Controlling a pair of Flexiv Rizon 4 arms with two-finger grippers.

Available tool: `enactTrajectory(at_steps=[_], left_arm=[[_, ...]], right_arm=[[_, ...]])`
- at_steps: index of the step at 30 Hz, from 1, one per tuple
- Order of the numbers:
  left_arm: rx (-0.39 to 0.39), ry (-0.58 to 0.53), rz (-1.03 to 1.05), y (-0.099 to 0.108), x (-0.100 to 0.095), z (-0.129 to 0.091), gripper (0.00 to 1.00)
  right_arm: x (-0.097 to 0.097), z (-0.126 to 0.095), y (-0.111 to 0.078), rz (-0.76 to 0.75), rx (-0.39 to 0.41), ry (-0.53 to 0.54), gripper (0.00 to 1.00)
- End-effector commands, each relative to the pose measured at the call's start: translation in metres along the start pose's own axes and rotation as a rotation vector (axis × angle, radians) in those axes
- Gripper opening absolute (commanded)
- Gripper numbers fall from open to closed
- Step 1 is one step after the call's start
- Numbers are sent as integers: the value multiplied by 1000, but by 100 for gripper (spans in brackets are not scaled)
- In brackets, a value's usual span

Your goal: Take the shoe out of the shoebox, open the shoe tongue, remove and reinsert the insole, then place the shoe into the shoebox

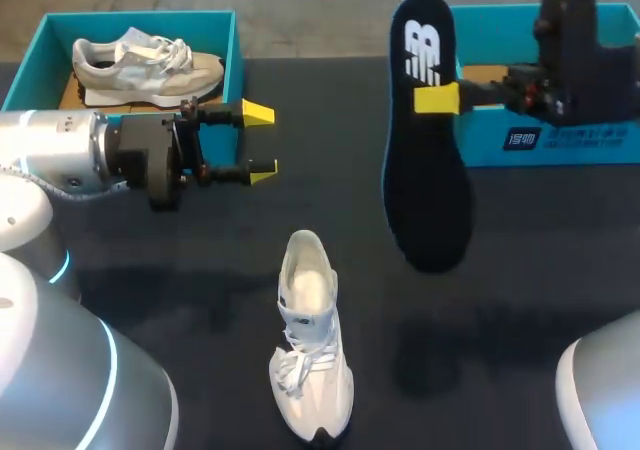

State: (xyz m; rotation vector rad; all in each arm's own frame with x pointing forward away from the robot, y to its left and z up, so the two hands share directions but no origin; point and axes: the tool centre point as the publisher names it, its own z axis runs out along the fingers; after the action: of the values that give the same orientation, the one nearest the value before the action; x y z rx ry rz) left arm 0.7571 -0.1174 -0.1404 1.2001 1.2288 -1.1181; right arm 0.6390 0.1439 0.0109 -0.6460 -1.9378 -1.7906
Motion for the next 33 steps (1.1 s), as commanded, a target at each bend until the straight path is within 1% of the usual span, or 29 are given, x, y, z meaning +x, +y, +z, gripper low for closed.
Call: enactTrajectory(at_steps=[1,5,10,12,29,31,33], left_arm=[[-2,0,2,0,0,2,100],[-2,0,2,0,0,2,100],[-2,0,2,0,0,2,100],[-2,0,2,0,0,2,100],[-2,0,2,0,0,2,100],[-2,0,2,0,0,2,100],[-2,0,2,0,0,2,100]], right_arm=[[-57,34,48,49,189,83,0],[-80,42,51,91,203,79,0],[-113,61,61,154,243,98,0],[-129,66,63,183,232,88,0],[-129,66,63,183,232,88,0],[-137,66,61,218,237,70,0],[-140,66,57,253,212,63,0]])
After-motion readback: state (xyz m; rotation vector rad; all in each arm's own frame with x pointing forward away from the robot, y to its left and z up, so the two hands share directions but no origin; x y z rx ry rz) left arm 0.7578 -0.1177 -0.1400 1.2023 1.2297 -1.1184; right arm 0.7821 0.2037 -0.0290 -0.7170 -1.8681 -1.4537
